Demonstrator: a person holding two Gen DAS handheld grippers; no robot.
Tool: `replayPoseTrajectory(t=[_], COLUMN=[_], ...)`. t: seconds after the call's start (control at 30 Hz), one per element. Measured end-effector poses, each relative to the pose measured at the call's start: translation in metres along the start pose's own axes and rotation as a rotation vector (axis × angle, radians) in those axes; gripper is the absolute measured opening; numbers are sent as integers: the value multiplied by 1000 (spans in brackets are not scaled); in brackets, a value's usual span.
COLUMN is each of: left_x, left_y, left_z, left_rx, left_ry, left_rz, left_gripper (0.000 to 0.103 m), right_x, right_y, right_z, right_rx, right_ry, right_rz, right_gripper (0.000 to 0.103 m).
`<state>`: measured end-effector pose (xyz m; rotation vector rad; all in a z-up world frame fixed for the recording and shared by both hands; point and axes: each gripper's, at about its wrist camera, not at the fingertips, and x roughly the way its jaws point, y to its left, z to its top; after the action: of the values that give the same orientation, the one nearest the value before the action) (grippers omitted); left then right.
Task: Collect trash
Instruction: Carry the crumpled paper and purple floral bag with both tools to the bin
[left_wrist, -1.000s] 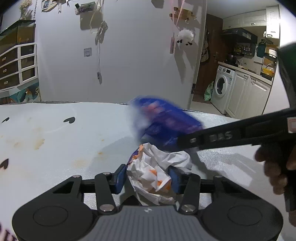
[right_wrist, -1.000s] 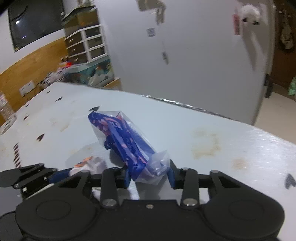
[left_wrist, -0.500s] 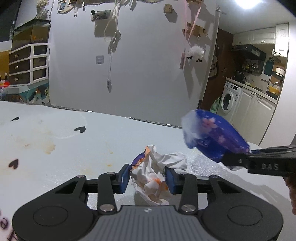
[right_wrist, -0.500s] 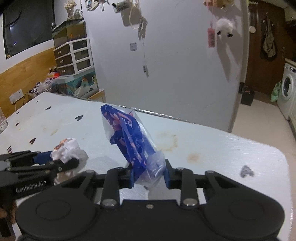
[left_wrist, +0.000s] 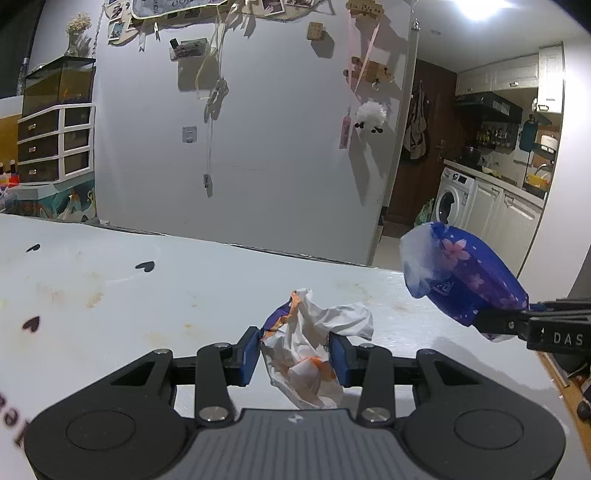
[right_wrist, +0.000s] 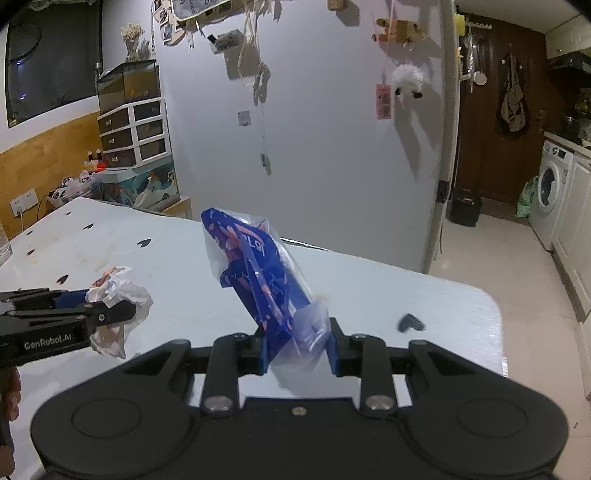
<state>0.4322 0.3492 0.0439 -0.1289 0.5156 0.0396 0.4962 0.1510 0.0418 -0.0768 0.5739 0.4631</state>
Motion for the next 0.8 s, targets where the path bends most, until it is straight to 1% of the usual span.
replayPoseTrajectory(t=[0.07, 0.13, 0.33, 0.5, 0.8], left_x=[-6, -11, -17, -22, -36], left_y=[-12, -21, -66, -105, -177], left_z=[-1, -2, -10, -19, -36], left_rx=[24, 25, 40, 46, 88], left_ry=[-4, -14, -12, -11, -14], left_rz=[3, 9, -28, -63, -117], left_gripper=[42, 42, 42, 42, 42], right_x=[-8, -16, -44, -73, -127], right_y=[-6, -11, -34, -63, -124], right_z=[-2, -5, -18, -31, -63], right_rx=[3, 8, 24, 32, 50], right_ry=[-7, -12, -29, -43, -49], right_rz=[-4, -6, -20, -45, -127], right_gripper=[30, 30, 30, 30, 30])
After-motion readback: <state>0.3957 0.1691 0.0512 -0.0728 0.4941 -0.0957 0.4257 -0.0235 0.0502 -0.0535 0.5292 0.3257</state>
